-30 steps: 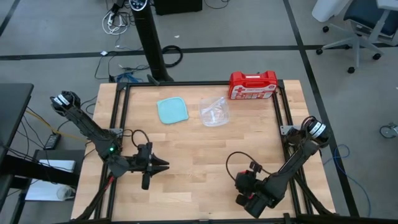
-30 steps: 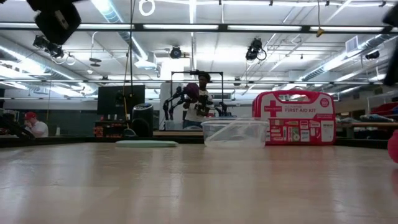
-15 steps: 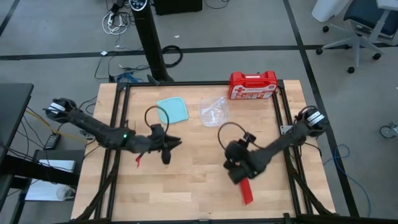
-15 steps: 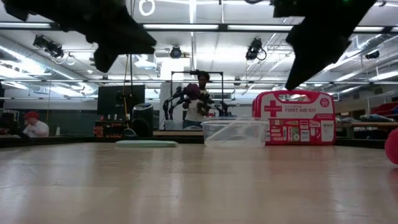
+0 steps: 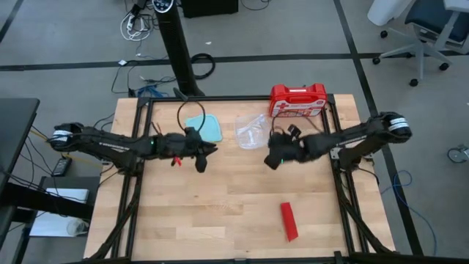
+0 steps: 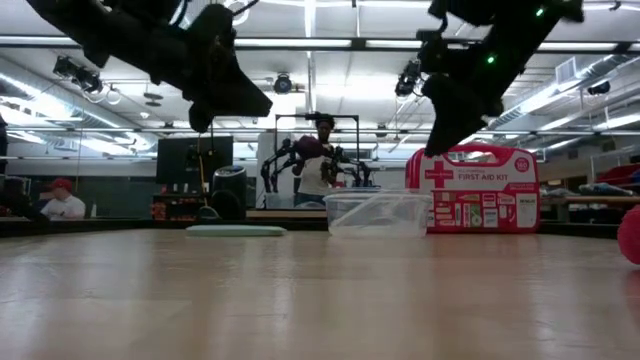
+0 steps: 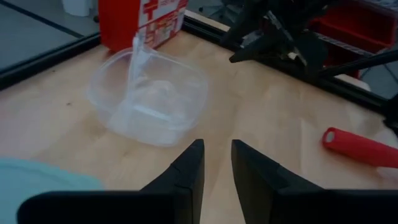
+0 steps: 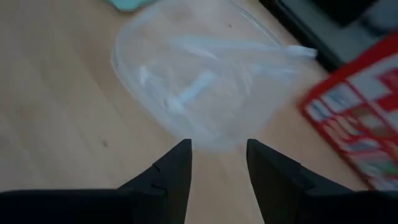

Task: Roll bandage
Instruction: Open the transparent zip bag

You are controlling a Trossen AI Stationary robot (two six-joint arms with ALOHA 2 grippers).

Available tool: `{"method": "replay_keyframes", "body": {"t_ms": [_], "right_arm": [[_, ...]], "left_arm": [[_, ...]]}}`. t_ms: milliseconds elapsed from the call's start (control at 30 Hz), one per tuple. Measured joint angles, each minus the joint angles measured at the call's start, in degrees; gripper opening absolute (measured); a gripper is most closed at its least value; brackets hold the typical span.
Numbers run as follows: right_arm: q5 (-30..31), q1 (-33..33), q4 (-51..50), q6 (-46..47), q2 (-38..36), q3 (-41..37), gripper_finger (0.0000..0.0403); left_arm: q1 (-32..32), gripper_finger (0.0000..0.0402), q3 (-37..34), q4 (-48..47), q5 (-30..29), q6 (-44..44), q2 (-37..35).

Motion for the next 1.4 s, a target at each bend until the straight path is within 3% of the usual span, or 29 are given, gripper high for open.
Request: {"method": "replay_keyframes", "body": {"t_ms": [200,333,667,933,1167,1400], "right_arm": [[-13.24,-12.13,15.83,-9.25,-2.01,-5.02,0.0151],[-17.91,-17.39,17.34,-20.79,-1.17,-3.14,0.0151],[-29.2,-29.99,8.27,-43.9,5.86,8.24,0.0153],[-35.93,-35.52,-3.0,-55.11,15.76,18.92,0.0185],[-33.24,-36.07,-4.78,-61.49,19.72,21.39,0.022],[-30.8,-35.22,-4.39,-65.54,19.75,21.37,0.0199]], "left_arm": [[4.38,0.0085,-0.02,-0.36,8.84,-1.75,0.69],[4.12,0.0085,0.0,1.06,11.62,-2.86,1.46],[4.25,0.0085,0.01,8.25,11.37,-2.88,5.71],[4.23,0.0085,-0.08,5.21,13.35,-1.33,6.45],[4.39,0.0085,0.0,5.39,15.01,0.1,6.45],[4.72,0.0085,-0.02,4.16,15.42,1.85,6.4]]}}
